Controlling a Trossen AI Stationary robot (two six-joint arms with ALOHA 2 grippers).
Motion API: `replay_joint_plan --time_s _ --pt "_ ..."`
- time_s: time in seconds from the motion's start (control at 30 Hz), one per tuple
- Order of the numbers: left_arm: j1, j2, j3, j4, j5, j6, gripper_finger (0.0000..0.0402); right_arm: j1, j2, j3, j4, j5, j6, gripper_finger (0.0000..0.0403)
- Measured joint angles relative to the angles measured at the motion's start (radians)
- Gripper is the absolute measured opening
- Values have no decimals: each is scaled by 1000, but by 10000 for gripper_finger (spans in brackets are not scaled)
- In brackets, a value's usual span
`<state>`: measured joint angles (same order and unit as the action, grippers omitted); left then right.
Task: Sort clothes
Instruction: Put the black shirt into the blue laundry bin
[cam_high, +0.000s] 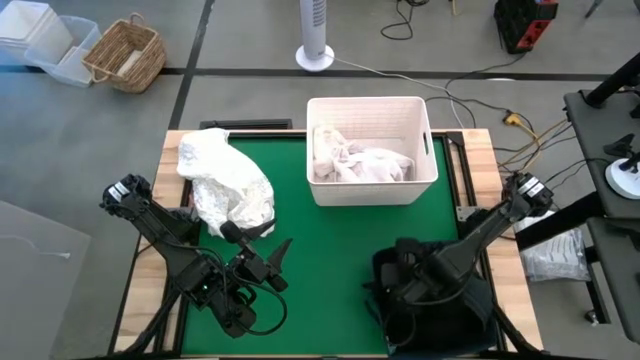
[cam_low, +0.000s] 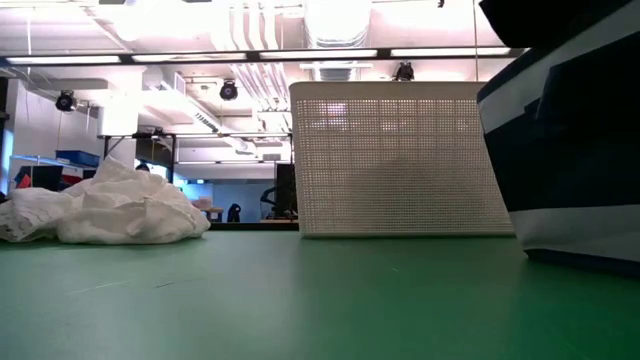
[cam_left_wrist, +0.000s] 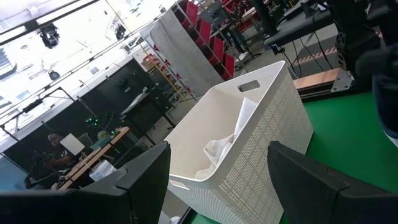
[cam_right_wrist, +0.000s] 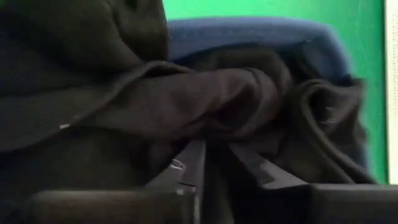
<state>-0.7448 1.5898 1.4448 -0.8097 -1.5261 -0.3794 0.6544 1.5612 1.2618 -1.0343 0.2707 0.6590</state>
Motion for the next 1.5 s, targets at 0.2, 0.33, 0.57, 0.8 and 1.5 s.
replay_joint_plan --time_s 0.2,0.33,0.57,0.8,1.5 --pt "0 0 0 0 0 0 245 0 -1 111 -172 -42 65 122" --pt "0 0 0 0 0 0 245 8 -2 151 -258 -73 146 162" --pt "0 0 0 0 0 0 245 50 -2 185 -248 -8 153 216" --pt "0 0 0 0 0 0 245 60 -6 203 -127 122 74 246" --pt "0 0 0 0 0 0 245 -5 101 198 16 14 -56 98"
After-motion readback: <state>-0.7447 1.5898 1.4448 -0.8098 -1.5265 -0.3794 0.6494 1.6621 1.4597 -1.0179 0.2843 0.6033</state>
